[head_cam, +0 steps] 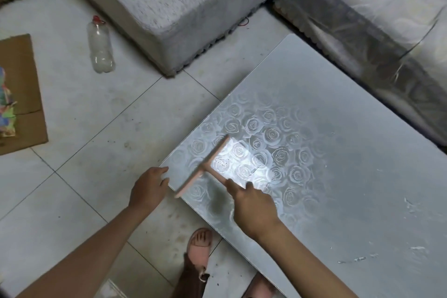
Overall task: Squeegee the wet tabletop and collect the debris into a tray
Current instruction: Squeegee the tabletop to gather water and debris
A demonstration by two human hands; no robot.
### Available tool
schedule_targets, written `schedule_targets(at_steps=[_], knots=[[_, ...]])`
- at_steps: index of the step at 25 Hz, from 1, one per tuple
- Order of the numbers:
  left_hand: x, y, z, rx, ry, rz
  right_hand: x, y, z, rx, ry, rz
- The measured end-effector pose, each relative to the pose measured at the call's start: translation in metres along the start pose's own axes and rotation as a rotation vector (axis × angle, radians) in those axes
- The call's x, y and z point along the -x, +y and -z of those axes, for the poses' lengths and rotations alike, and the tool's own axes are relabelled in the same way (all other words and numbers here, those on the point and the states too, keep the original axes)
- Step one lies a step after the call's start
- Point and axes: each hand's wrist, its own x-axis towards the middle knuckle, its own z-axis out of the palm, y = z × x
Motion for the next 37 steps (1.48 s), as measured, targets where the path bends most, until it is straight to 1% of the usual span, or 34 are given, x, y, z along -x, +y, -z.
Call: schedule_targets(at_steps=[2,4,5,7,10,12,14,17,19,22,24,26,28,30,32,33,35,37], knots=[[0.003,0.008,0.002,-0.041,-0.066,0.017,0.028,0.029,0.006,-0.015,-0.010,-0.078],[0.004,0.013,0.005,-0.104,-0.128,0.063,0.051,0.041,0.012,0.012,0.007,-0.135],[0.005,0.013,0.006,-0.139,-0.146,0.085,0.053,0.035,0.013,0.019,0.027,-0.124],[0.005,0.011,0.004,-0.214,-0.172,0.094,0.037,0.009,0.015,-0.024,0.072,-0.033],[0.007,0.003,-0.004,-0.286,-0.184,0.091,0.010,-0.028,0.003,0.042,0.009,0.088],[0.010,0.001,-0.009,-0.320,-0.197,0.076,0.012,-0.012,-0.003,0.110,-0.026,0.072],[0.014,0.003,-0.013,-0.373,-0.222,0.045,0.035,0.024,-0.005,0.155,-0.062,0.014],[0.020,0.014,-0.015,-0.428,-0.260,0.038,0.066,0.065,0.016,0.221,-0.085,-0.030],[0.023,0.021,-0.019,-0.465,-0.285,0.041,0.065,0.062,0.031,0.214,-0.053,0.008],[0.026,0.028,-0.028,-0.503,-0.268,0.040,0.036,0.020,0.032,0.191,0.017,0.151],[0.028,0.028,-0.034,-0.498,-0.247,0.050,0.019,-0.004,0.024,0.207,0.003,0.207],[0.029,0.025,-0.040,-0.501,-0.229,0.046,0.015,0.004,0.015,0.240,-0.033,0.204],[0.031,0.023,-0.044,-0.517,-0.226,0.031,0.031,0.038,0.013,0.248,-0.048,0.178],[0.032,0.023,-0.045,-0.483,-0.240,0.043,0.056,0.073,0.018,0.240,-0.081,0.141],[0.030,0.023,-0.043,-0.412,-0.259,0.053,0.070,0.084,0.029,0.243,-0.107,0.117],[0.030,0.018,-0.042,-0.341,-0.242,0.056,0.065,0.074,0.033,0.287,-0.080,0.162],[0.026,0.019,-0.038,-0.173,-0.165,0.045,0.044,0.048,0.042,0.274,0.010,0.251],[0.027,0.016,-0.036,-0.015,-0.036,0.057,0.011,0.009,0.041,0.288,0.092,0.365]])
